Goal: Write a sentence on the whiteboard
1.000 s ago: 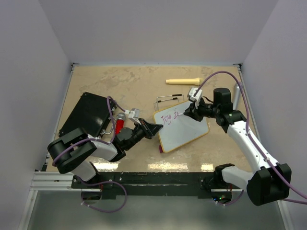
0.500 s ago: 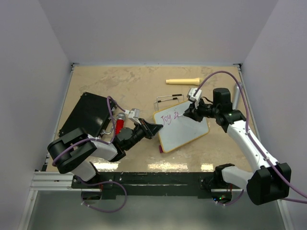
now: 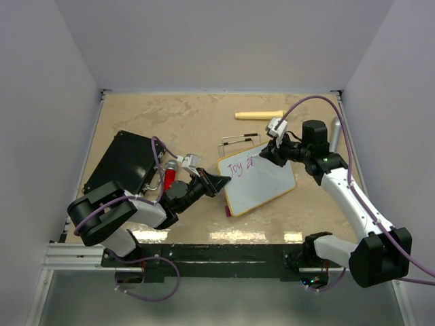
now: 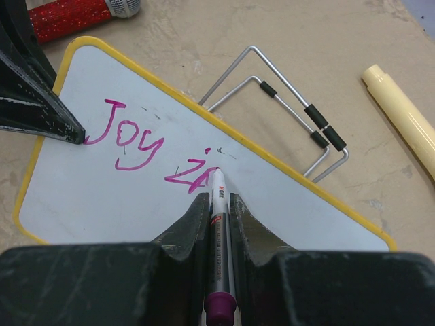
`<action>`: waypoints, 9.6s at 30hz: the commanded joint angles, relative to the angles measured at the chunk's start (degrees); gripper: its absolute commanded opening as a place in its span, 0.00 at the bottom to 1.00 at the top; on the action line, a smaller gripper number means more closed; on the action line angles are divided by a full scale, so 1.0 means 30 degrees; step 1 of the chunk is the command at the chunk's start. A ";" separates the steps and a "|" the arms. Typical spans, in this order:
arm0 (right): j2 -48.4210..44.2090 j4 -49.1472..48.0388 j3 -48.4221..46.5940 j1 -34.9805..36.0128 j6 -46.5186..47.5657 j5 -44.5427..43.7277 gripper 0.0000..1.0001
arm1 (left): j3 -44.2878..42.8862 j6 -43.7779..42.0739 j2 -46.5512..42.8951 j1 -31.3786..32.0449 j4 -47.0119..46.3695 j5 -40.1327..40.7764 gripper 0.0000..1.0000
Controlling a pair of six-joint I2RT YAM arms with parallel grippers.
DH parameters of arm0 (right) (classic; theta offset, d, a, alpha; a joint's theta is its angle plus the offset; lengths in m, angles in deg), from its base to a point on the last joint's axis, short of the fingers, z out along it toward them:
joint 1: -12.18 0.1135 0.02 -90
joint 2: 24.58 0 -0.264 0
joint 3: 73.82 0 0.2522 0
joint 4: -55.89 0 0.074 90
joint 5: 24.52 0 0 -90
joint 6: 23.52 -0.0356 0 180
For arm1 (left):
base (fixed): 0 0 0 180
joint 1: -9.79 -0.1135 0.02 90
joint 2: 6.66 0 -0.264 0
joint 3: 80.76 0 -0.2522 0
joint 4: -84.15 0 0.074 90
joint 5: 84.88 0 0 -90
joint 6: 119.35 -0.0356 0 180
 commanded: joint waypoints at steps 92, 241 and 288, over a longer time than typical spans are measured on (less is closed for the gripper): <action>-0.2370 0.0446 0.0717 -0.2903 0.0506 0.2642 0.00 | 0.0454 -0.1642 -0.0537 0.0146 0.0233 -0.0227 0.00; -0.1316 0.0181 0.0746 -0.2874 0.0358 0.0620 0.00 | 0.0219 -0.1759 0.0108 0.0146 -0.0294 -0.0871 0.00; -0.0290 0.1062 0.0219 -0.2756 0.0799 0.1293 0.00 | 0.0220 -0.1730 0.0430 0.0117 -0.0616 -0.0959 0.00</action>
